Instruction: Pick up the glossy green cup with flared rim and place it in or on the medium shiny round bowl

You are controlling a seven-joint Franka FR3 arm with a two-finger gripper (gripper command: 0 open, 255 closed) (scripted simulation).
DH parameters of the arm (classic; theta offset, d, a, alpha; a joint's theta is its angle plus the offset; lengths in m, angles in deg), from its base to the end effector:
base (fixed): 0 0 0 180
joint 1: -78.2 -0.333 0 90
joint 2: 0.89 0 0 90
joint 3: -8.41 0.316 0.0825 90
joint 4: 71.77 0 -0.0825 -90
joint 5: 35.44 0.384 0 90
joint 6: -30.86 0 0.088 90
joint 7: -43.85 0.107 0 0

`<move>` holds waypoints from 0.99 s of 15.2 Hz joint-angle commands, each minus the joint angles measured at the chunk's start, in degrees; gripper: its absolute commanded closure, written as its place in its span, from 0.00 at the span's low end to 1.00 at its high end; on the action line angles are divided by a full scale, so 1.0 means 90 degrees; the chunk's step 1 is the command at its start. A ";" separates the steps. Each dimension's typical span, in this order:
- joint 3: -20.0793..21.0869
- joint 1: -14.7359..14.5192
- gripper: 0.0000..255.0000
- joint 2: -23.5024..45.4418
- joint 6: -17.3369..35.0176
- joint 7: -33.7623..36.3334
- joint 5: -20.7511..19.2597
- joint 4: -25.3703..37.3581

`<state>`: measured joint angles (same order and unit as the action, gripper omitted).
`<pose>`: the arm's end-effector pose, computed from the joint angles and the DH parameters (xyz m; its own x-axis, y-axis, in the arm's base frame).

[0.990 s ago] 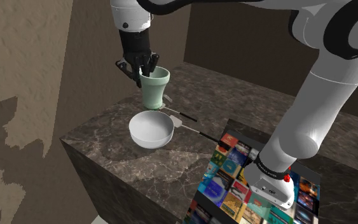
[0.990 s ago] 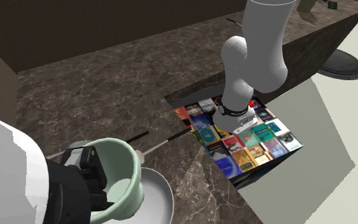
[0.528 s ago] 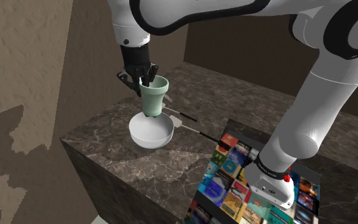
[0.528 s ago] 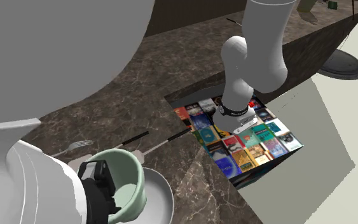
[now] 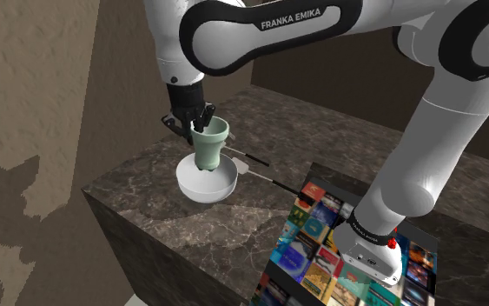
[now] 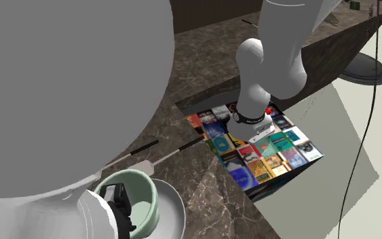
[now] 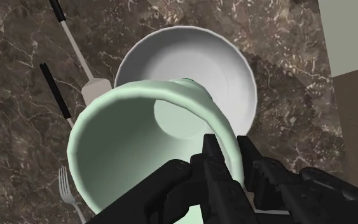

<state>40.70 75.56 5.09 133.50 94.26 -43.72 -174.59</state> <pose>0.4874 0.3132 0.4864 0.9733 -0.2297 0.0046 -0.2285 -0.9658 0.1227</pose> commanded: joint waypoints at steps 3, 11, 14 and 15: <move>-0.0004 -0.0003 1.00 0.0048 0.0336 0.0058 -0.0040 -0.0293; -0.0006 -0.0005 1.00 0.0076 0.0447 0.0079 -0.0060 -0.0383; -0.0007 -0.0005 0.00 0.0075 0.0447 0.0079 -0.0060 -0.0383; -0.0006 -0.0005 0.00 0.0075 0.0447 0.0079 -0.0060 -0.0383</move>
<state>40.64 75.52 5.77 137.52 94.97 -44.26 -178.05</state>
